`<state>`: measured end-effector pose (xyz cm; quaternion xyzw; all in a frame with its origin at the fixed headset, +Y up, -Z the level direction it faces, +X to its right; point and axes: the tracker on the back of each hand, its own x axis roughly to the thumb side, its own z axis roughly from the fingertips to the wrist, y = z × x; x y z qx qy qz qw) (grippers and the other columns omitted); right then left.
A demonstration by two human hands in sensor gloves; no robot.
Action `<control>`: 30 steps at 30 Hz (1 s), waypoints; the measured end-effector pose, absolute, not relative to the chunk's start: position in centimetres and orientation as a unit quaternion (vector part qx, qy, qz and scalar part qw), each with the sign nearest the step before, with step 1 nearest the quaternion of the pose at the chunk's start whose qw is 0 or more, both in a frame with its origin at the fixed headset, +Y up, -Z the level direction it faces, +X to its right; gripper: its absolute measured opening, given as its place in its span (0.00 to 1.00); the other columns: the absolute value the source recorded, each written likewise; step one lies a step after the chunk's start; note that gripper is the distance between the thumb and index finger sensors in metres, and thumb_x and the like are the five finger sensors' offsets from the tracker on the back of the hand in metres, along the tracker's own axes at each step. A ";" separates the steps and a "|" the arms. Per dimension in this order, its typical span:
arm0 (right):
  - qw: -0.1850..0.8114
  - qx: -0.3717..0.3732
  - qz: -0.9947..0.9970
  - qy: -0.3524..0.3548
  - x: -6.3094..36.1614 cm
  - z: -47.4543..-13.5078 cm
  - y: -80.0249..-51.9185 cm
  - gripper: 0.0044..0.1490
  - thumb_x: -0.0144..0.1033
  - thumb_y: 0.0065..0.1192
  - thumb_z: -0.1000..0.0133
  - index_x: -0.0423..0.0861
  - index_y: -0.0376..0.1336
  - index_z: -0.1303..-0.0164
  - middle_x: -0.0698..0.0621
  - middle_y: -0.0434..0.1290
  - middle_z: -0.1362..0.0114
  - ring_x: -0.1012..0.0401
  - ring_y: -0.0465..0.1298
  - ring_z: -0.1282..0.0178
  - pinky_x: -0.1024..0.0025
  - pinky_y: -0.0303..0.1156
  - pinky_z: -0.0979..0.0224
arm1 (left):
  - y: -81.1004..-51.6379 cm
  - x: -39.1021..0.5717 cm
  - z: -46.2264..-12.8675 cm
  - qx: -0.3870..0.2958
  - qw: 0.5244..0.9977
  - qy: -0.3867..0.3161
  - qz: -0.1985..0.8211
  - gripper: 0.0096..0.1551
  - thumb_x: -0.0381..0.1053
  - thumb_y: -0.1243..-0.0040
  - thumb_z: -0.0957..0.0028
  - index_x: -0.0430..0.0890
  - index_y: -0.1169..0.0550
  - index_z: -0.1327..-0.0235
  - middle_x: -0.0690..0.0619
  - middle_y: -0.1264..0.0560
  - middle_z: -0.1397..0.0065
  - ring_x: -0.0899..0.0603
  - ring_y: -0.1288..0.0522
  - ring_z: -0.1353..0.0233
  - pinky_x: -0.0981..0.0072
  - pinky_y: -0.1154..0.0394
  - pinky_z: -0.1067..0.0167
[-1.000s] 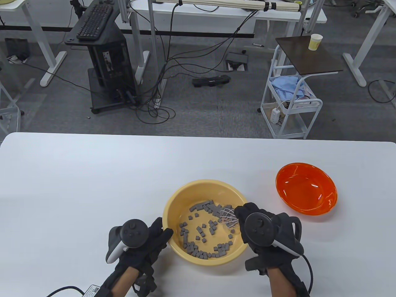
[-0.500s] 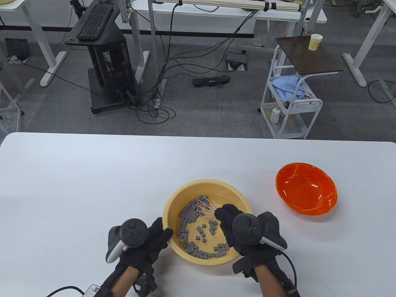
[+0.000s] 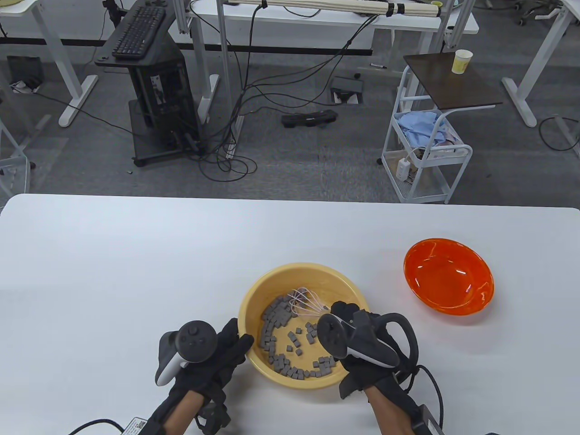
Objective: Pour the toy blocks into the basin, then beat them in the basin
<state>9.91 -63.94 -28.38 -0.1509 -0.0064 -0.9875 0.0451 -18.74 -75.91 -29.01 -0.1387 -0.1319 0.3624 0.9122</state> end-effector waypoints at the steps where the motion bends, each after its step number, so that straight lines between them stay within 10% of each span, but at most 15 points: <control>1: 0.034 -0.145 -0.989 0.000 10.5 -28.0 -63.6 0.35 0.38 0.62 0.30 0.28 0.60 0.21 0.35 0.74 0.39 0.54 0.78 0.60 0.54 0.77 0.49 | -75.9 -18.7 -29.0 -0.139 0.912 -0.132 0.363 0.43 0.56 0.60 0.24 0.22 0.45 0.17 0.25 0.29 0.25 0.35 0.18 0.34 0.32 0.26 0.36; 30: -0.155 -0.108 -0.974 -0.124 21.6 -24.1 -70.4 0.34 0.45 0.42 0.27 0.30 0.61 0.27 0.38 0.76 0.44 0.52 0.80 0.64 0.54 0.78 0.52 | -76.0 -18.7 -29.0 -0.140 0.909 -0.132 0.371 0.43 0.56 0.61 0.24 0.22 0.45 0.16 0.25 0.29 0.25 0.35 0.18 0.34 0.32 0.27 0.36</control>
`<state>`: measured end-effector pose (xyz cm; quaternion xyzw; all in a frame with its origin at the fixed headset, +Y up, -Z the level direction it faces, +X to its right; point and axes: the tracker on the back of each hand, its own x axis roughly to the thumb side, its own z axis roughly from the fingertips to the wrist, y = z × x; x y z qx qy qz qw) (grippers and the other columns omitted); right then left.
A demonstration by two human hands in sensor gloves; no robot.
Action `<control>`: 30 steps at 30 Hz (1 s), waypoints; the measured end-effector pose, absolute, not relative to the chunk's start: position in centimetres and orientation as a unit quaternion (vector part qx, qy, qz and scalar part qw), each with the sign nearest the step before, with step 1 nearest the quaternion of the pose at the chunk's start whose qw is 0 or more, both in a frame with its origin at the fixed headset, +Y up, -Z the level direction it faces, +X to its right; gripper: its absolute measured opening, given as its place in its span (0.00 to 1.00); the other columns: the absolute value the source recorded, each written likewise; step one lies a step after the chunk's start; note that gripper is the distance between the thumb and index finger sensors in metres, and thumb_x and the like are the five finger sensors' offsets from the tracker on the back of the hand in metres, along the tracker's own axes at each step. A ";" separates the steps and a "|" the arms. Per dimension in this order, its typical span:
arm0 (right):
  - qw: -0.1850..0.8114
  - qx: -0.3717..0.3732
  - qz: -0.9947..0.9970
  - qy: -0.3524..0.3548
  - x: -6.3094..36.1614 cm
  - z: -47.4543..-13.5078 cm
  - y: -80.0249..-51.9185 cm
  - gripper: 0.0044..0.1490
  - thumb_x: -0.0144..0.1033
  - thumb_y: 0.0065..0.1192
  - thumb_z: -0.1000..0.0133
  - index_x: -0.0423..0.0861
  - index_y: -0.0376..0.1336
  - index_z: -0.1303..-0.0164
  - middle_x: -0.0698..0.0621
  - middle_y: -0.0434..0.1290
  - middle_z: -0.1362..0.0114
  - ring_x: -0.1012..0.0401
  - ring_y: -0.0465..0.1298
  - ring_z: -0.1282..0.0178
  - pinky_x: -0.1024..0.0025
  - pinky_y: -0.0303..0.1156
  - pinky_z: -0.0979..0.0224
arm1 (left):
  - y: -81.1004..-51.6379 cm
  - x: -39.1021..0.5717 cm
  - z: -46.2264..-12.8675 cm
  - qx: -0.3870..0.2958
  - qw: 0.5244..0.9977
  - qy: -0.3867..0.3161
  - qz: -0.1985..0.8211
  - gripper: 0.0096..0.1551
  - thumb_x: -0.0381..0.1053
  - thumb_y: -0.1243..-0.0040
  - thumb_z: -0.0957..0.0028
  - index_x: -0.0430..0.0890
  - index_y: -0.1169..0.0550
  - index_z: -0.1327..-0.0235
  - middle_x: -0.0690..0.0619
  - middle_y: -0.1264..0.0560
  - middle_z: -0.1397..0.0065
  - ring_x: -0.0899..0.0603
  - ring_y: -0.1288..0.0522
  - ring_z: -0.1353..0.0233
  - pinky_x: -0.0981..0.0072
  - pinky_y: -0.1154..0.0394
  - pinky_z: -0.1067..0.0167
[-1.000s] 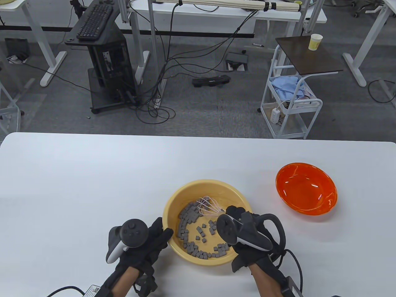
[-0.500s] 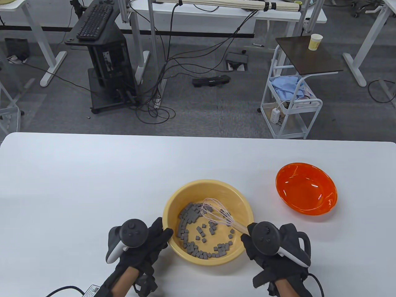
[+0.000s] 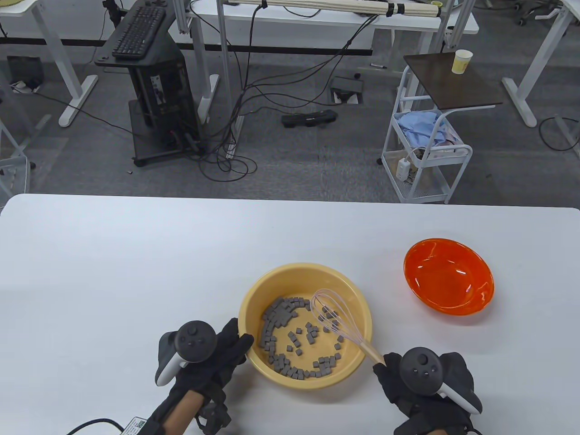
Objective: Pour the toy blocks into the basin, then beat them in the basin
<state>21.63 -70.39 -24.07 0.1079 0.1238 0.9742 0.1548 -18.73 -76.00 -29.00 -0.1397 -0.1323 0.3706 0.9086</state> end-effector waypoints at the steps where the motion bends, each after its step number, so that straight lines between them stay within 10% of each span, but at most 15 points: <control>1: 0.154 0.109 0.974 0.127 21.6 -24.1 -70.4 0.35 0.45 0.43 0.27 0.29 0.60 0.26 0.38 0.76 0.44 0.52 0.80 0.64 0.54 0.78 0.52 | -76.0 -18.7 -29.0 -0.139 0.909 -0.132 0.370 0.43 0.56 0.61 0.24 0.22 0.45 0.16 0.25 0.29 0.25 0.34 0.18 0.34 0.32 0.26 0.36; 15: 0.193 0.061 0.978 0.042 26.6 -22.2 -70.1 0.35 0.41 0.42 0.28 0.27 0.55 0.23 0.37 0.75 0.39 0.50 0.81 0.61 0.53 0.78 0.51 | -76.3 -18.8 -28.9 -0.131 0.906 -0.131 0.380 0.42 0.57 0.61 0.24 0.23 0.45 0.17 0.26 0.28 0.26 0.35 0.17 0.34 0.32 0.26 0.37; 30: 0.037 -0.083 0.987 0.131 29.7 -25.2 -75.8 0.34 0.41 0.43 0.26 0.30 0.51 0.19 0.33 0.68 0.29 0.40 0.78 0.44 0.43 0.73 0.40 | -76.3 -18.8 -28.8 -0.125 0.909 -0.131 0.376 0.42 0.57 0.62 0.24 0.23 0.45 0.17 0.26 0.28 0.26 0.35 0.17 0.35 0.32 0.26 0.37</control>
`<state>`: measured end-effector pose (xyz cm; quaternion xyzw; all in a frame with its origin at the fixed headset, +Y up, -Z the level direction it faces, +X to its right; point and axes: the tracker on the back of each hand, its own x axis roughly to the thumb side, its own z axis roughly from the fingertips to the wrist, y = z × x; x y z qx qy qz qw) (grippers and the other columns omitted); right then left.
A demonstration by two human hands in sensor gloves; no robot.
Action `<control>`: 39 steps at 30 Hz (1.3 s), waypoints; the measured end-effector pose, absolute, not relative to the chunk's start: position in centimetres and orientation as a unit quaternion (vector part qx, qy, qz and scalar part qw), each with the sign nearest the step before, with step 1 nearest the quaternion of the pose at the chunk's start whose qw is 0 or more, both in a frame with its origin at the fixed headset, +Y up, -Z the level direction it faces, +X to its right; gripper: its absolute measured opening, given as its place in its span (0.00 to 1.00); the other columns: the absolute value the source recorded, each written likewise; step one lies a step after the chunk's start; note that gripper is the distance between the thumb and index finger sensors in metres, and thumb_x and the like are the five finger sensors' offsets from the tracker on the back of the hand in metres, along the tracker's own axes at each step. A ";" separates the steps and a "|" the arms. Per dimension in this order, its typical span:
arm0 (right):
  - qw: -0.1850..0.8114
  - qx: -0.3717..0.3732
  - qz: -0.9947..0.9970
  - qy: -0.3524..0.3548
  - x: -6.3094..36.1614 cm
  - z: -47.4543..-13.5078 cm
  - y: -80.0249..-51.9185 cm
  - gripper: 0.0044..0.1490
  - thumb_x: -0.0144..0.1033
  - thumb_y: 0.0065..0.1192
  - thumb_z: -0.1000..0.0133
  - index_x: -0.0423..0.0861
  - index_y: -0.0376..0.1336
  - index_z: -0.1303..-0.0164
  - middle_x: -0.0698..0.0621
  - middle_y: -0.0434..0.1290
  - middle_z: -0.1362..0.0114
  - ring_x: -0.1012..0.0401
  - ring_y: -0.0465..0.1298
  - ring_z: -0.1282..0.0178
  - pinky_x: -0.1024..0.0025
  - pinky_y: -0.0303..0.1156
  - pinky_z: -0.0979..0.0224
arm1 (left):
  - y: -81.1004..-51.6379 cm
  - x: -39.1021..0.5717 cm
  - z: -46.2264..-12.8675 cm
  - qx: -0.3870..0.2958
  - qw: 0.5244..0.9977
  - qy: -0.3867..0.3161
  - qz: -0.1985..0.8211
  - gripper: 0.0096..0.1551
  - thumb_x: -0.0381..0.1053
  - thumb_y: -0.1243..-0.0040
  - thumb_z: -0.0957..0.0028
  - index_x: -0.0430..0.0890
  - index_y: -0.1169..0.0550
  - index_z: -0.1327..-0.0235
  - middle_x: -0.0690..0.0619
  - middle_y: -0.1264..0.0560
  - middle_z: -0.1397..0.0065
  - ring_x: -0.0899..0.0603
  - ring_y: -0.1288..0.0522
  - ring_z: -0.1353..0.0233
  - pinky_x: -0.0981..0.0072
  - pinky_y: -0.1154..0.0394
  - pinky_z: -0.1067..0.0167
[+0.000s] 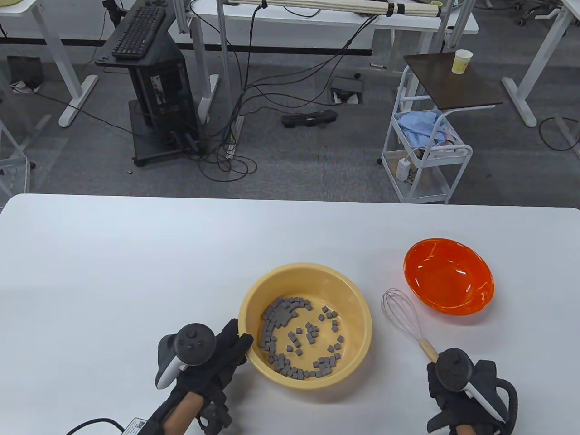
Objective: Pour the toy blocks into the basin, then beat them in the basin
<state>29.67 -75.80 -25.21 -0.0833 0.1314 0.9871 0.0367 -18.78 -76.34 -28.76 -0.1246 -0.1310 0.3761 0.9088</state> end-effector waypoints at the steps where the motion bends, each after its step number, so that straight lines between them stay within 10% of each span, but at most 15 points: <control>1: 0.023 -0.087 0.987 0.132 29.6 -25.3 -76.0 0.34 0.41 0.43 0.26 0.31 0.51 0.19 0.32 0.66 0.26 0.38 0.76 0.41 0.42 0.73 0.38 | -76.3 -18.8 -28.7 -0.124 0.909 -0.131 0.375 0.42 0.56 0.62 0.24 0.23 0.45 0.17 0.26 0.28 0.26 0.35 0.17 0.35 0.32 0.26 0.37; 21: 0.008 -0.113 0.984 0.140 29.3 -24.4 -74.9 0.40 0.49 0.49 0.26 0.33 0.51 0.14 0.25 0.53 0.15 0.30 0.64 0.26 0.28 0.61 0.26 | -75.0 -19.5 -29.2 -0.162 0.912 -0.144 0.349 0.48 0.61 0.62 0.24 0.22 0.51 0.15 0.22 0.36 0.20 0.27 0.25 0.26 0.26 0.31 0.33; 31: 0.155 -0.035 0.986 -0.049 27.0 -24.2 -66.3 0.39 0.47 0.48 0.25 0.37 0.49 0.11 0.26 0.52 0.13 0.27 0.59 0.22 0.20 0.54 0.24 | -70.2 -22.5 -29.2 -0.017 0.954 -0.106 0.280 0.47 0.61 0.60 0.24 0.27 0.50 0.12 0.20 0.43 0.16 0.20 0.35 0.19 0.18 0.40 0.30; 39: 0.159 0.074 0.980 -0.097 20.3 -26.3 -64.9 0.39 0.48 0.46 0.25 0.44 0.44 0.08 0.29 0.43 0.08 0.25 0.44 0.16 0.15 0.40 0.24 | -69.1 -23.1 -28.7 0.073 0.985 -0.103 0.118 0.46 0.65 0.60 0.26 0.38 0.52 0.08 0.26 0.54 0.08 0.15 0.59 0.13 0.08 0.61 0.34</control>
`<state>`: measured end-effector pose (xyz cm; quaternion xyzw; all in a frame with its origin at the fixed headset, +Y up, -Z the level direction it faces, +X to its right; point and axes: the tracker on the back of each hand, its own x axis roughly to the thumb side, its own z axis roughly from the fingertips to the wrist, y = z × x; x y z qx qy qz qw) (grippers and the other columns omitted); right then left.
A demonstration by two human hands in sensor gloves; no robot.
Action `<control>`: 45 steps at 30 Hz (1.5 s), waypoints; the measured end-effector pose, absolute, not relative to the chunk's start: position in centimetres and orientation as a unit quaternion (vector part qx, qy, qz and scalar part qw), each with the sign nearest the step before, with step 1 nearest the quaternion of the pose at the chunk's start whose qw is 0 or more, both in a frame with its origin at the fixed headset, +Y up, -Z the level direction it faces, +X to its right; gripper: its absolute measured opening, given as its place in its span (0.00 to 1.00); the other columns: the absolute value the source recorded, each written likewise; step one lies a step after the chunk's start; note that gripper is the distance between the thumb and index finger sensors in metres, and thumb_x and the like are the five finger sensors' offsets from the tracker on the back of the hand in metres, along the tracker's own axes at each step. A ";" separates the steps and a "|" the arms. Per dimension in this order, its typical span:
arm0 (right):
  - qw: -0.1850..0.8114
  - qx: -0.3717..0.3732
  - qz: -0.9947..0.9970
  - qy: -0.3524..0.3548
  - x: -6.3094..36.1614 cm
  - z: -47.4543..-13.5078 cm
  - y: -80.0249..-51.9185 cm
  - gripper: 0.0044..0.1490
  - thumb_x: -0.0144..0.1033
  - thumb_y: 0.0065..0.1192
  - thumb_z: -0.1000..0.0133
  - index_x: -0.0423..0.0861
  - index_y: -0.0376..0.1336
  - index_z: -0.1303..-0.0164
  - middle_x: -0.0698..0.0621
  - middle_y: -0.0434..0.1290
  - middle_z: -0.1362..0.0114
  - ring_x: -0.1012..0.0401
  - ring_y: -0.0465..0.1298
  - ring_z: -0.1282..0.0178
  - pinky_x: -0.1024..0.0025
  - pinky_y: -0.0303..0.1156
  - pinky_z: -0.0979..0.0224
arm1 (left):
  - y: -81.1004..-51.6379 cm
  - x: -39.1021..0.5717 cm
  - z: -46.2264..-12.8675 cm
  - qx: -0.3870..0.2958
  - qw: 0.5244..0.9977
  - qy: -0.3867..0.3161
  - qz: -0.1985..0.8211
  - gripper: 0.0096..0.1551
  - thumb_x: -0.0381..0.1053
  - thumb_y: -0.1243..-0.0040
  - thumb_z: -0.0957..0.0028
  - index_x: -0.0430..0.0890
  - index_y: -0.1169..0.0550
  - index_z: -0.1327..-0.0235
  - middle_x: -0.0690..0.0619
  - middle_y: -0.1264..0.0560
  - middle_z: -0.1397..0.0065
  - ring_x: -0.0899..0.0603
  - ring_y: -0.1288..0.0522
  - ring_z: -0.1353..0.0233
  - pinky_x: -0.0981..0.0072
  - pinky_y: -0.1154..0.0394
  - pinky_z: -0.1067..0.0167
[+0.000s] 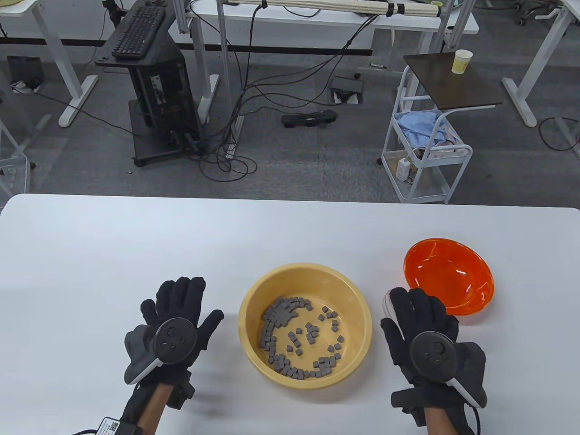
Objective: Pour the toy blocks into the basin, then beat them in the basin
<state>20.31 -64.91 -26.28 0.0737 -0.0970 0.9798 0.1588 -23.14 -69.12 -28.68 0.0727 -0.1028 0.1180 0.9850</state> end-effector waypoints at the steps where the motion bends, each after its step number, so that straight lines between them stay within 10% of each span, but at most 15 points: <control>1: 0.154 0.078 0.980 -0.095 19.9 -26.6 -65.1 0.40 0.48 0.46 0.25 0.44 0.43 0.08 0.30 0.42 0.08 0.25 0.42 0.15 0.15 0.38 0.24 | -69.2 -23.2 -28.7 0.076 0.985 -0.105 0.111 0.46 0.66 0.61 0.26 0.39 0.53 0.08 0.27 0.56 0.08 0.15 0.61 0.13 0.08 0.63 0.34; 45: 0.142 0.085 0.970 -0.178 21.5 -26.3 -71.0 0.39 0.49 0.43 0.27 0.46 0.41 0.10 0.33 0.39 0.08 0.29 0.38 0.14 0.15 0.33 0.25 | -70.7 -23.4 -28.3 0.098 0.986 -0.105 0.084 0.47 0.67 0.64 0.28 0.38 0.54 0.08 0.28 0.57 0.08 0.15 0.61 0.14 0.07 0.65 0.37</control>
